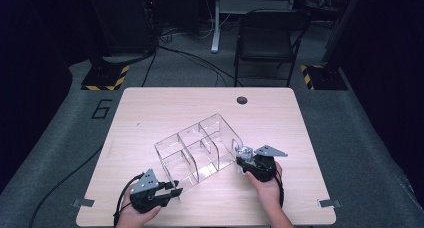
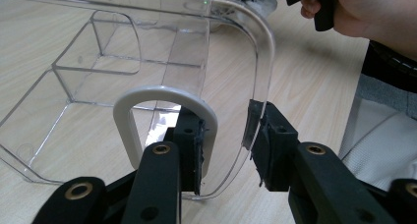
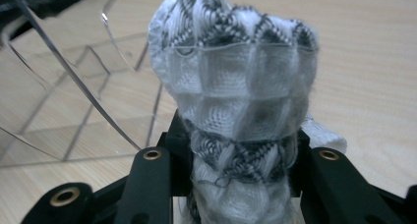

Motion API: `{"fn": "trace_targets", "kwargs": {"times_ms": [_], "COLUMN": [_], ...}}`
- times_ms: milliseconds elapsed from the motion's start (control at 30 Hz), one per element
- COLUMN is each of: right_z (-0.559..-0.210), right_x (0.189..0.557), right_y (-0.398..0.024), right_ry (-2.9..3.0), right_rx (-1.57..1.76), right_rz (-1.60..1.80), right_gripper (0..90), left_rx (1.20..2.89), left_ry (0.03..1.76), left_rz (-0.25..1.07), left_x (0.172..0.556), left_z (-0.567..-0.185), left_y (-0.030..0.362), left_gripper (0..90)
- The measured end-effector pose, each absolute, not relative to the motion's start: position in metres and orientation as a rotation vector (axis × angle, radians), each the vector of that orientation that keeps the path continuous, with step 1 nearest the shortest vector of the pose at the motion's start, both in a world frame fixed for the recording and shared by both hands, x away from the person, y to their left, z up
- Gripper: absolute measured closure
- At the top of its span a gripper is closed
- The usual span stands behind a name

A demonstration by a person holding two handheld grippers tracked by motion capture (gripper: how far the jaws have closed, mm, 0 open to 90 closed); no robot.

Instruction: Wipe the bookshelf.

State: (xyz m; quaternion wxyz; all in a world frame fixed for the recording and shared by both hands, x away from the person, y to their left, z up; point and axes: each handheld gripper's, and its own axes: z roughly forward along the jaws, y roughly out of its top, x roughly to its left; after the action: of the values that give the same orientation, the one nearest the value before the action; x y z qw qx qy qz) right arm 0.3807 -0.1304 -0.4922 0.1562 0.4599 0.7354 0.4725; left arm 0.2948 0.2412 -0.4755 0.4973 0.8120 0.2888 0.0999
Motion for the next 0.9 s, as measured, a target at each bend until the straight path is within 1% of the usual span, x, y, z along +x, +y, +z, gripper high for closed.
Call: {"fn": "trace_targets", "kwargs": {"times_ms": [167,400,567,733,900], "right_z": [-0.46,-0.432,-0.413,-0.403,-0.403], "right_x": [0.37,0.358,0.353,0.355,0.36], "right_y": [-0.135,-0.132,-0.123,-0.106,-0.086], "right_ry": [2.003,1.964,1.987,2.064,2.129], "right_rx": [1.229,1.151,1.077,1.023,0.986], "right_rz": [1.477,1.538,1.558,1.551,1.523], "right_gripper": [60.6,60.3,60.4,60.2,59.3], "left_rx": [1.965,1.975,1.969,1.982,1.983], "left_ry": [0.7,0.692,0.701,0.678,0.676], "left_rz": [0.242,0.239,0.226,0.241,0.238], "left_x": [0.295,0.295,0.294,0.293,0.293], "left_z": [-0.476,-0.475,-0.475,-0.475,-0.475], "left_y": [0.241,0.242,0.241,0.239,0.239], "left_gripper": [67.0,66.8,66.8,66.6,66.5]}}
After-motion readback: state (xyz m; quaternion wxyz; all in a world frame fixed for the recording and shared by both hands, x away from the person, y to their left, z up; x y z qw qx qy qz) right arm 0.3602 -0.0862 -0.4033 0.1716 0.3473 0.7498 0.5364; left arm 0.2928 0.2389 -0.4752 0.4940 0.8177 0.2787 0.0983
